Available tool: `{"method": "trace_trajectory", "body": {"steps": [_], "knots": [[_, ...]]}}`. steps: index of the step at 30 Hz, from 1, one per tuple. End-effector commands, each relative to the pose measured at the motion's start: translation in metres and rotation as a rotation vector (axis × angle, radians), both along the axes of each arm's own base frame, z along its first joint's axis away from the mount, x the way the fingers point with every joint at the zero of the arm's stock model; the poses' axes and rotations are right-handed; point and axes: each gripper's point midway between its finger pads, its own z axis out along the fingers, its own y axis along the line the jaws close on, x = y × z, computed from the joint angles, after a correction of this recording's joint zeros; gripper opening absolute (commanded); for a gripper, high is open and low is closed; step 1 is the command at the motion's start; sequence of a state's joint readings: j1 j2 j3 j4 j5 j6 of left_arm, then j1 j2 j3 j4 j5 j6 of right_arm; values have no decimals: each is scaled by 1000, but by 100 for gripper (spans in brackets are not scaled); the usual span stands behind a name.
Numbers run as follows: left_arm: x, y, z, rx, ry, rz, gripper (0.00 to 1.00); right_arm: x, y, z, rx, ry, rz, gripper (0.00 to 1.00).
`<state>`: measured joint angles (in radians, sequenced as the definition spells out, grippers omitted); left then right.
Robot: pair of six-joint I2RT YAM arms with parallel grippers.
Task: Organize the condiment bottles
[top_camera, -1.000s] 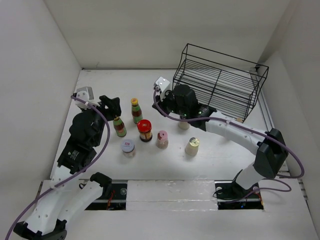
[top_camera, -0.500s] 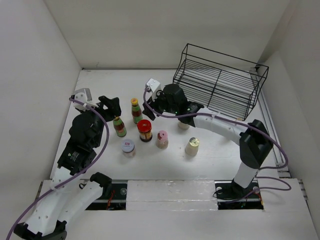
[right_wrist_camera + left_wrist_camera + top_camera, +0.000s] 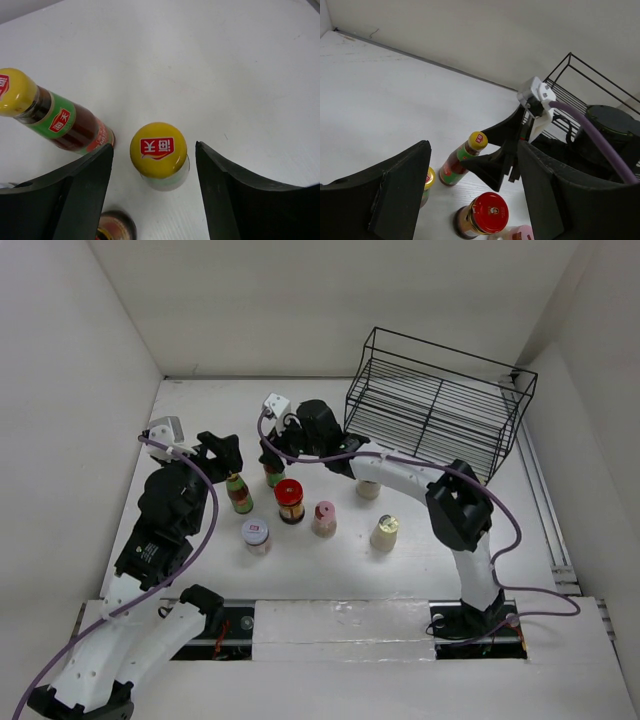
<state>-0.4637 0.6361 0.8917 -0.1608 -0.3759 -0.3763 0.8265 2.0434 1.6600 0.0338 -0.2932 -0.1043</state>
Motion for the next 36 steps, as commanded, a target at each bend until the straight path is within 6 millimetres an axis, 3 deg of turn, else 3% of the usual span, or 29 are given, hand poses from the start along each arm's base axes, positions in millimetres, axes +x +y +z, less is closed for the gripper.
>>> {"method": "trace_trajectory", "body": {"steps": [1, 5, 6, 9, 10, 13, 14, 16, 17, 18, 19, 21, 25, 26, 27, 28, 33, 36], "knots": [[0, -1, 6, -22, -34, -4, 66, 8, 22, 40, 118, -84, 40, 72], [0, -3, 6, -22, -34, -13, 66, 15, 29, 49, 184, -103, 23, 52], [0, -3, 6, -22, -34, -13, 66, 16, 31, 45, 188, -95, 21, 40], [1, -3, 8, -26, -42, -13, 66, 14, 30, 52, 227, -100, 17, 25], [1, -3, 8, -26, -42, -13, 66, 12, 29, 61, 249, -107, 16, 23], [-1, -2, 10, -30, -51, -13, 66, 19, 11, 119, 355, -204, -32, 20], [-1, -2, 10, -30, -51, -13, 66, 20, -3, 154, 405, -256, -53, 20], [-1, -2, 10, -30, -51, -13, 66, 31, -27, 188, 445, -307, -98, 19], [-1, -2, 10, -30, -51, -13, 66, 32, -42, 221, 485, -352, -121, 19], [-1, -2, 10, -30, -51, -13, 66, 34, -53, 236, 507, -368, -136, 18], [-3, -1, 13, -34, -59, -13, 66, 50, -74, 246, 513, -391, -197, 18], [-3, -1, 13, -34, -59, -13, 66, 55, -102, 281, 556, -440, -242, 18], [-6, -2, 16, -48, -68, -24, 66, 85, -157, 313, 575, -495, -362, 15], [-6, -2, 16, -48, -68, -24, 66, 99, -179, 319, 572, -509, -435, 15], [-6, -2, 16, -48, -68, -24, 66, 100, -192, 340, 599, -547, -460, 15], [-6, -4, 16, -48, -68, -33, 66, 113, -198, 333, 578, -532, -489, 15], [-4, -7, 13, -43, -58, -43, 66, 158, -261, 353, 574, -574, -663, 15], [-4, -7, 13, -43, -58, -43, 66, 175, -280, 365, 594, -588, -698, 15]]}}
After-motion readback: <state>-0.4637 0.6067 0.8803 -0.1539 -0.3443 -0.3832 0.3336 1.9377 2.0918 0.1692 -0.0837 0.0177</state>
